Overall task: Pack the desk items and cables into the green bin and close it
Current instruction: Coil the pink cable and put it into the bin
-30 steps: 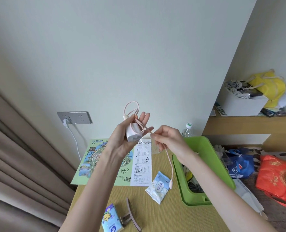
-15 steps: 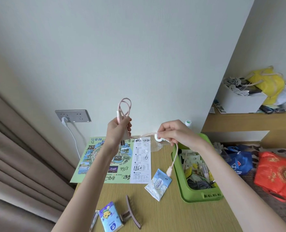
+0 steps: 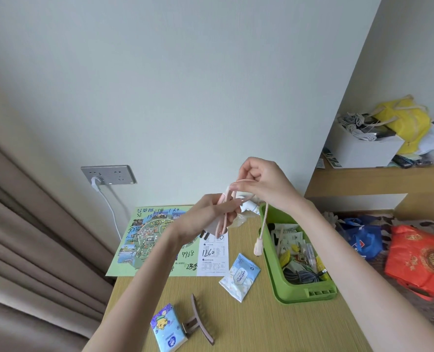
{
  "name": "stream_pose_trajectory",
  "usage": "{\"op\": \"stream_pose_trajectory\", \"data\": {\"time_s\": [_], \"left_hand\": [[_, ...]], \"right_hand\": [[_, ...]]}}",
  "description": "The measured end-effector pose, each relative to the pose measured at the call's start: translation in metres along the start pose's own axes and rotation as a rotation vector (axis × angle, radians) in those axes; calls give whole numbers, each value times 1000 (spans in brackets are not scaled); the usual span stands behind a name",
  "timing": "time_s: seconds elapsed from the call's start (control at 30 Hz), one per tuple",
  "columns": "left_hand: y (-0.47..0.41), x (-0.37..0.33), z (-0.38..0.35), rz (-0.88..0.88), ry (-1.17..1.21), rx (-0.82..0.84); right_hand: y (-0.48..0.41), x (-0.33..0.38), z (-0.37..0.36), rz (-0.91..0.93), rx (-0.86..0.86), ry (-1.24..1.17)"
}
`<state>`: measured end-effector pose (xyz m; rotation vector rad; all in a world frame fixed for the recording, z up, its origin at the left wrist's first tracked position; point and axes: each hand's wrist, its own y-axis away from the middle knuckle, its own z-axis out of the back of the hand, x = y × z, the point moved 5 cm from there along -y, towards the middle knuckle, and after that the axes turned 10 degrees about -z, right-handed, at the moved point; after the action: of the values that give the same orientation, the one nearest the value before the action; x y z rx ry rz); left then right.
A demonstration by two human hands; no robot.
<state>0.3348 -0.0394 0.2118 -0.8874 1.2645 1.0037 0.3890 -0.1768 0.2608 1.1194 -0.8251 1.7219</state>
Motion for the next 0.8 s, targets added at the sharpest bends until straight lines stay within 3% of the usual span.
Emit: {"op": "stream_pose_trajectory", "data": {"time_s": [0.1, 0.3, 0.43, 0.63, 0.8], "left_hand": [[0, 1, 2, 16, 139, 5], [2, -6, 7, -53, 372, 37], [1, -16, 16, -136, 462, -38], [-2, -19, 12, -159, 241, -219], [-6, -21, 1, -165, 81, -321]], "right_hand": [[-1, -10, 7, -24, -71, -44], [2, -44, 19, -159, -33, -351], [8, -63, 20, -192, -20, -451], [12, -58, -5, -194, -77, -539], [15, -44, -27, -235, -9, -558]]}}
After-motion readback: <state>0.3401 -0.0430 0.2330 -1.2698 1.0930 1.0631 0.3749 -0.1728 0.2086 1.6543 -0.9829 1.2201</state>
